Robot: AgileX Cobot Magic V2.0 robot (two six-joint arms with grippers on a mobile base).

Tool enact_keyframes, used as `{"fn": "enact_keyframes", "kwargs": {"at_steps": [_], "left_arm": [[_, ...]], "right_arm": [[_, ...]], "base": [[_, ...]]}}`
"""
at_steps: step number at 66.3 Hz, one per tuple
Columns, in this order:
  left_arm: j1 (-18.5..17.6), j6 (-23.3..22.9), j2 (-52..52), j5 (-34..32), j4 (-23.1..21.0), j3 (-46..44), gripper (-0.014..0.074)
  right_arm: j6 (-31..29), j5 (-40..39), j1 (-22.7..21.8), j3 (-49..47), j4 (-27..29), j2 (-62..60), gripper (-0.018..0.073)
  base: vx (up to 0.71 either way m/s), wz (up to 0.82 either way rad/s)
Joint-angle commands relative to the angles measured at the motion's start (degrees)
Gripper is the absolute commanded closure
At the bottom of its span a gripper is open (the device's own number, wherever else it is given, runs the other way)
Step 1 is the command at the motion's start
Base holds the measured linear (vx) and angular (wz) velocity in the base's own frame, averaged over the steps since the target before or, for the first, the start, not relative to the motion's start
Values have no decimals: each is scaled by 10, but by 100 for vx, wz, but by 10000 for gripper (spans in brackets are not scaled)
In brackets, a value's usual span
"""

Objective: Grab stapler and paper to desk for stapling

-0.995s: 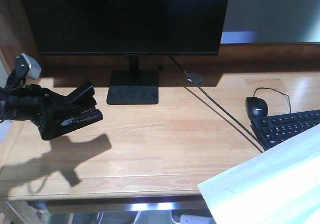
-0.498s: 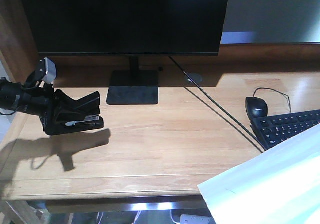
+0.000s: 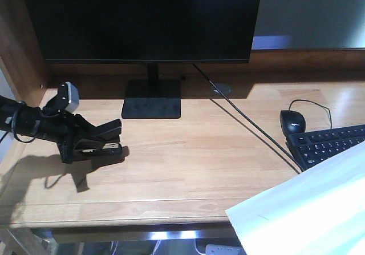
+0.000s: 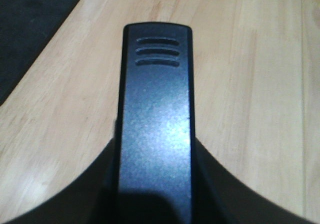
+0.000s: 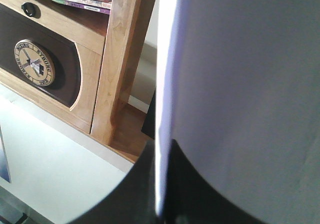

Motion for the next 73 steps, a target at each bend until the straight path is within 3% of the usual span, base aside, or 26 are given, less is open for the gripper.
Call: {"fn": "enact_keyframes", "kwargs": {"at_steps": [1,19,34,45,64,73], "left_arm": [[-13,13,-24,21,-50,-18,409],[-25,13,-6,0,-45,-17,363],[-25,7,-6,-14,11,-17,251],[-25,7,-11,-14,14,-17,197],[-24,2,-75,-14,14,-17,210],[-24,-7,-83,-16,15,-17,297]], "right_arm": [[-2,-42,-1,-17,-6,7,564],[-2,-43,-1,-17,-6,7,564],[-2,-43,-1,-17,-6,7,564],[-2,-43,-1,-17,-6,7,564],[-2,-43,-1,-17,-6,7,564],[-2,-43,-1,-17,-6,7,564]], "base": [[0,0],[0,0],[0,0],[0,0],[0,0],[0,0]]}}
